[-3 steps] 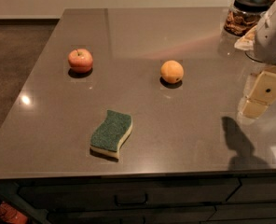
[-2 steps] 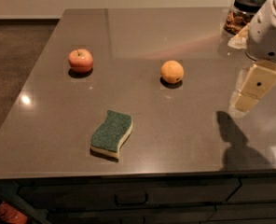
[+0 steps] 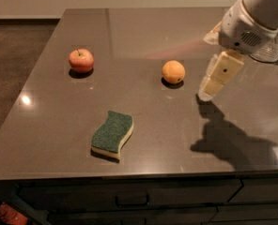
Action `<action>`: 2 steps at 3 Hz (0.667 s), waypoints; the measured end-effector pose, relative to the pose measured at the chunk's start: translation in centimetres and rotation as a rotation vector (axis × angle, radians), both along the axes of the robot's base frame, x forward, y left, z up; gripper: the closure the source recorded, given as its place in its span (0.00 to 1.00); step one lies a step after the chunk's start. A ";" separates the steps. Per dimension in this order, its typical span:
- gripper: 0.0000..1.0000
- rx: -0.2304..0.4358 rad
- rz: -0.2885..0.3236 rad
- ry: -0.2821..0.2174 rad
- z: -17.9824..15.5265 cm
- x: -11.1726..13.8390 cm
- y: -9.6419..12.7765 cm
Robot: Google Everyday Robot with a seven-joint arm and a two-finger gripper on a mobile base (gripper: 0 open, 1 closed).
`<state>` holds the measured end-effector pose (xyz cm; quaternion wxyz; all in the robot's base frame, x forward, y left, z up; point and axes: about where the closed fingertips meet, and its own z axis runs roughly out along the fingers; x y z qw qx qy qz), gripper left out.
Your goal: Move orange near sponge
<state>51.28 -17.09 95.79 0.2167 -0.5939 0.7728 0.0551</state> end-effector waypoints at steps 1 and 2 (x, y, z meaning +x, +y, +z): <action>0.00 0.082 0.019 -0.018 -1.1 2.8 2.3; 0.00 0.156 0.035 -0.008 -3.2 6.4 4.2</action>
Offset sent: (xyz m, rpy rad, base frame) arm 0.0931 0.0530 -0.0448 0.2143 -0.0140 0.0404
